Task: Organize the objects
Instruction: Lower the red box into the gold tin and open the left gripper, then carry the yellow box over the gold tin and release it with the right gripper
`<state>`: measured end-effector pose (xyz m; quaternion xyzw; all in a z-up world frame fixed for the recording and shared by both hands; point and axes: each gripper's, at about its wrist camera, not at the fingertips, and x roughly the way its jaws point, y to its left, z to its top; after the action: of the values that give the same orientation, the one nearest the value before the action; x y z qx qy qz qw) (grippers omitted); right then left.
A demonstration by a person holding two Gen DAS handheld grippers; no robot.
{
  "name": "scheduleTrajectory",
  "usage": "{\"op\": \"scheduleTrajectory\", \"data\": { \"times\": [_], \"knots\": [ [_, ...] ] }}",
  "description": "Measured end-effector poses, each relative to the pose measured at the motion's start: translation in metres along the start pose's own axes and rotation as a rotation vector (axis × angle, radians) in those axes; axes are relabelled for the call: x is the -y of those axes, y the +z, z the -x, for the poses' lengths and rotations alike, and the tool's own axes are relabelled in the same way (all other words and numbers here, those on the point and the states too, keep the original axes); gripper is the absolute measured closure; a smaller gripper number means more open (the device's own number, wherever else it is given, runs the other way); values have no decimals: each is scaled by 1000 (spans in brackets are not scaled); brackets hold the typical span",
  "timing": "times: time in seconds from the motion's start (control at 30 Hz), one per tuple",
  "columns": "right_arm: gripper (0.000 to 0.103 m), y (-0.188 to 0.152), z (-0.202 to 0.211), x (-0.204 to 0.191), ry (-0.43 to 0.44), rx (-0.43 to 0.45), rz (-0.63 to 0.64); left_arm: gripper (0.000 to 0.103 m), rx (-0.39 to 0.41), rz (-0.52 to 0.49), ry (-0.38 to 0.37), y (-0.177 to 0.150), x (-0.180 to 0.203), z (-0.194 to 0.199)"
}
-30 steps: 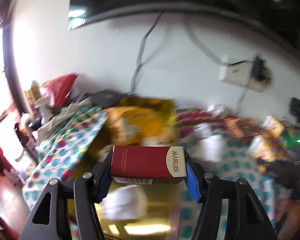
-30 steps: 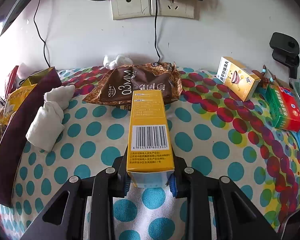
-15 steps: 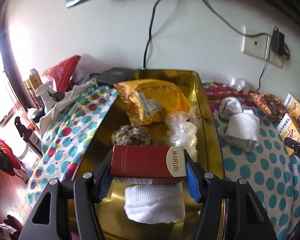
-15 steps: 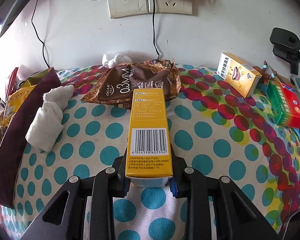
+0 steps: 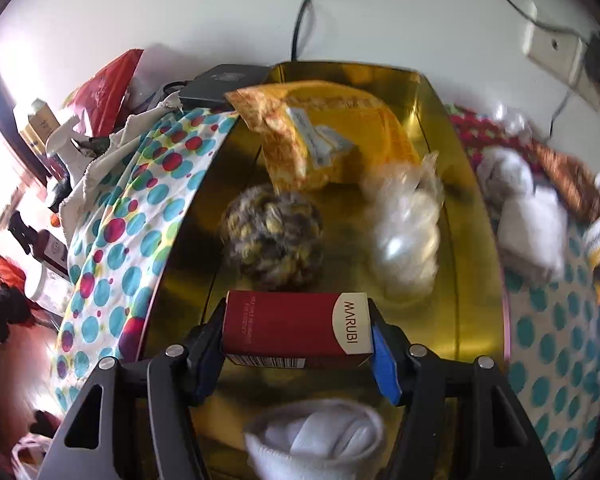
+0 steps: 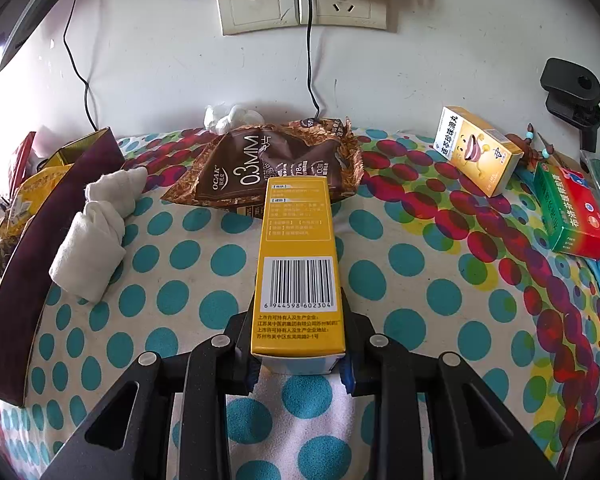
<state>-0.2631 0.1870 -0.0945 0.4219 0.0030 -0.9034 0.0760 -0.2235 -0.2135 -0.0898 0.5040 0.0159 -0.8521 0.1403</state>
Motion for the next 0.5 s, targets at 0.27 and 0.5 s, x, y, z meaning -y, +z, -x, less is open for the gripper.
{"op": "scheduleTrajectory", "data": {
  "times": [0.27,0.5],
  "knots": [
    [74,-1,11,10,-2,-7,11,38,-9,3,8,15,7,-8],
    [74,10,-7,-13,-1,-6,11,37,120,55,-44,-2,-11,25]
  ]
}}
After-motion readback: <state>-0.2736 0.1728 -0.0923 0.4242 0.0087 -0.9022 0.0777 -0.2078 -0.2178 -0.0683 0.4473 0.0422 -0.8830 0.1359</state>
